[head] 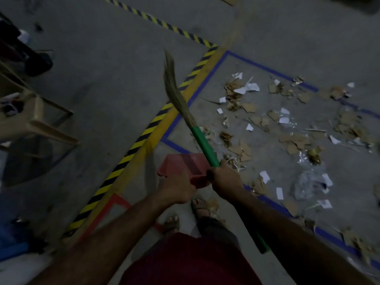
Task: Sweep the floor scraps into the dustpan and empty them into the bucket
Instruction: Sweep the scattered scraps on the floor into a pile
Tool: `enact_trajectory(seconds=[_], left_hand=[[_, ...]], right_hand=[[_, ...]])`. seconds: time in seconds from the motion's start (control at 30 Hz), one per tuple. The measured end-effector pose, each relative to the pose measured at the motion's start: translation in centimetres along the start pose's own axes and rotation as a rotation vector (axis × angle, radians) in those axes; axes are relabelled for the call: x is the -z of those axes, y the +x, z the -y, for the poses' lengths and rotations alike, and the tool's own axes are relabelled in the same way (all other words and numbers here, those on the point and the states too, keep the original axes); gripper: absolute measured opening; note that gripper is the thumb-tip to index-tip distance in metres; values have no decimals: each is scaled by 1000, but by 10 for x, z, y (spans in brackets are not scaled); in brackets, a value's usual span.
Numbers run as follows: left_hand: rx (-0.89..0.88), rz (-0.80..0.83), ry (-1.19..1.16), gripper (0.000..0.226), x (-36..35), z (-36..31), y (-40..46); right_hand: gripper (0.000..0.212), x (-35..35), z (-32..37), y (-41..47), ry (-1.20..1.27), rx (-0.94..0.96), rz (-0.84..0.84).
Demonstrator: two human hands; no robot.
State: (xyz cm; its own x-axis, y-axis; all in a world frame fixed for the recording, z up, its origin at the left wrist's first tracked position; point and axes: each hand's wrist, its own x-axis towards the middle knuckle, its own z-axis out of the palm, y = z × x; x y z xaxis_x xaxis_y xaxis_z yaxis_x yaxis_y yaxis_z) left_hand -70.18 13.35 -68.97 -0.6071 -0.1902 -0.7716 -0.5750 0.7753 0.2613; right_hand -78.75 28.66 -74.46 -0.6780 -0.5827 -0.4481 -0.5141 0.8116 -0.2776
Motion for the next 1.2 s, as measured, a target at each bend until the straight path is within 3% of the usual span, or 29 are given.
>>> enact_trajectory(seconds=[0.1,0.2,0.3,0.43,0.47,0.57,0.7,0.83,0.97,1.07,1.2], left_hand=[[-1,-114,318,69,-23,7,-6],[-37,-129,433,63,-37,28,-6],[-150,-97,334,50,-49,51,-10],[-105,-34,107,82,-59,83,-8],[-75,-36,65,80,-61,91,-9],[-40,-109,32,66,-70,119,-8],[-96,-277,169,58,-77,154,-6],[-170,-395,179,51,-86,170,0],[-253,-416,250,46,-101,167,0],[-308,-469,298,46,-113,164,-4],[-322,-482,309,51,-130,173,-5]], right_hand=[[19,-13,14,-14,30,-56,-50],[17,-28,26,-30,29,-73,-77],[20,-41,37,-47,39,-84,-122],[27,-56,50,-68,66,-110,-89],[30,-59,52,-72,99,-125,-81],[42,-66,55,-86,201,-172,-118],[65,-74,51,-121,351,-251,-216],[43,-100,44,-177,357,-343,-283],[44,-124,31,-166,571,-550,-131],[43,-127,32,-136,622,-520,-104],[31,-147,15,-146,484,-488,-213]])
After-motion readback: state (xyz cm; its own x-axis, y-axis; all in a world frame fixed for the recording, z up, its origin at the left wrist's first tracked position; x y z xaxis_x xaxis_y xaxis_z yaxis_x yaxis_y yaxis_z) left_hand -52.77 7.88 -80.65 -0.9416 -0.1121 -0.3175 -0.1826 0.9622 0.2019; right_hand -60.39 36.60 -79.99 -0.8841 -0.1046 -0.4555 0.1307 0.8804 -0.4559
